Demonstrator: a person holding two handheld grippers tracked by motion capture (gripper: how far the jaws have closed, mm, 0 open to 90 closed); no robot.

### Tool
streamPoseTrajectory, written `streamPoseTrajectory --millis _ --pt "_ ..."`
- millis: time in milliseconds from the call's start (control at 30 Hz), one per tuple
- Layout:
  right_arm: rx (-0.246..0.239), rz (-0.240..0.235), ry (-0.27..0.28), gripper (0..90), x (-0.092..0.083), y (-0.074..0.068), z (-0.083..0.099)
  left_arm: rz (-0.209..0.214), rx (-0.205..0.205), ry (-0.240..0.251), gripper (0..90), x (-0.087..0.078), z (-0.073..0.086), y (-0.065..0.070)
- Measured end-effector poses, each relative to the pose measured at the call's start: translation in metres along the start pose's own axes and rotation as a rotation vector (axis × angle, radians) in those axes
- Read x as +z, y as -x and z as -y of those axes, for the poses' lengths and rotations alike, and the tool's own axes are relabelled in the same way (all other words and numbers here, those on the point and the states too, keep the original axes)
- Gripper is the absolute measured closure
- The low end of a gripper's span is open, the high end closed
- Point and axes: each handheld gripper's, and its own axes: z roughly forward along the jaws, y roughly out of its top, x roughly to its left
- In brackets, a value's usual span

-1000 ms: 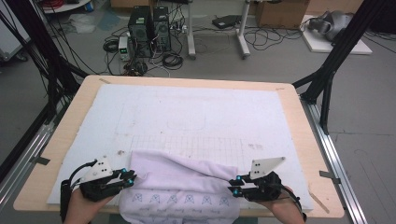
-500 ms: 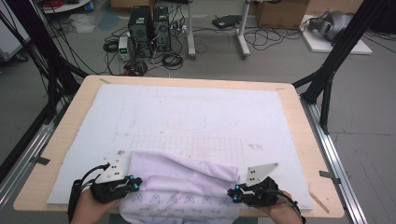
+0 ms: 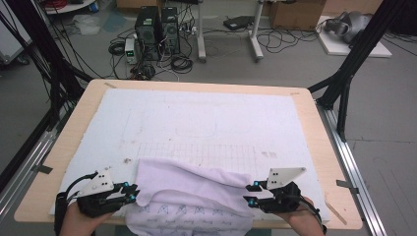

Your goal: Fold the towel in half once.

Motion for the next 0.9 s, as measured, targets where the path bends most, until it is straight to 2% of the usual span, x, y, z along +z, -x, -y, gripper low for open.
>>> streamPoseTrajectory --millis 133,233,267,333,400,500,633,700,800,833,867,900 --pt "0.048 0.038 -0.003 50.3 0.012 0.016 -0.001 -0.009 -0.024 0.008 67.8 0.015 -0.008 -0.016" --pt "0.039 0.049 -0.026 48.2 0.022 0.025 -0.003 -0.023 -0.042 0.009 60.4 0.03 -0.015 -0.028" --pt "0.031 0.068 -0.038 47.5 0.026 0.028 -0.004 -0.029 -0.044 0.006 58.1 0.035 -0.017 -0.032" --pt "0.029 0.1 -0.062 48.0 0.032 0.035 -0.005 -0.061 -0.057 -0.011 53.9 0.045 -0.019 -0.04" --pt "0.056 0.126 -0.073 48.2 0.037 0.046 -0.006 -0.092 -0.061 -0.033 50.3 0.052 -0.02 -0.048" --pt "0.1 0.145 -0.062 48.6 0.038 0.064 -0.004 -0.121 -0.087 -0.039 48.8 0.058 -0.02 -0.06" --pt "0.158 0.128 -0.039 45.2 0.038 0.081 -0.004 -0.108 -0.145 -0.077 45.6 0.069 -0.016 -0.076" --pt "0.179 0.118 -0.059 43.2 0.042 0.087 -0.003 -0.088 -0.164 -0.106 42.8 0.075 -0.016 -0.079" --pt "0.214 0.102 -0.062 44.8 0.045 0.093 0.0 -0.094 -0.143 -0.124 46.7 0.08 -0.015 -0.078" --pt "0.214 0.084 -0.065 50.6 0.047 0.094 0.0 -0.076 -0.133 -0.12 51.0 0.079 -0.015 -0.078" --pt "0.209 0.054 -0.068 57.1 0.048 0.094 0.0 -0.045 -0.132 -0.117 64.1 0.079 -0.015 -0.078" --pt "0.197 0.037 -0.074 63.2 0.05 0.093 0.0 -0.044 -0.127 -0.123 71.1 0.079 -0.016 -0.076"
